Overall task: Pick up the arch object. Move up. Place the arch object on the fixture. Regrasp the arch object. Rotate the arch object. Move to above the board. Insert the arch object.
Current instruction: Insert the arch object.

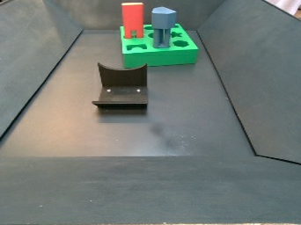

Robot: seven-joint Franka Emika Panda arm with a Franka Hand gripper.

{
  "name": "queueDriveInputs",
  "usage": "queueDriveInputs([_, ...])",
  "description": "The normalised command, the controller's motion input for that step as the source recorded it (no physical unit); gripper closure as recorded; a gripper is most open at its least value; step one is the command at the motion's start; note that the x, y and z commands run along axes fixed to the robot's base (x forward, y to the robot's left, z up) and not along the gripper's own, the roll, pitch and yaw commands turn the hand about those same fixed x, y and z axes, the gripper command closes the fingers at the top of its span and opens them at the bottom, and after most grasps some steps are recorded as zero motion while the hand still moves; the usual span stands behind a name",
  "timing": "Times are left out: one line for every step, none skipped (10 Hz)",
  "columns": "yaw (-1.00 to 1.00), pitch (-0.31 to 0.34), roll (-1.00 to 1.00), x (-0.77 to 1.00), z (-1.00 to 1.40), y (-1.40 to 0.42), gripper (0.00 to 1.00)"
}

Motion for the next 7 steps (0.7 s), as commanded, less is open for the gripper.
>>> queueDriveInputs([0.30,0.000,0.00,0.97,-0.05,0.11,1.00])
queueDriveInputs([0.12,0.023,0.00,1.00,-0.30,0.00,1.00])
queueDriveInputs([0.02,0.034,-0.04,1.00,-0.49,0.00,1.00])
queueDriveInputs([0.00,0.043,-0.06,1.00,-0.54,0.01,1.00])
queueDriveInputs([0.00,0.026,-0.04,1.00,-0.39,0.00,1.00])
queueDriveInputs([0.02,0.064,0.01,1.00,-0.18,0.00,1.00])
queueDriveInputs([0.06,0.080,0.02,1.00,-0.20,0.02,1.00])
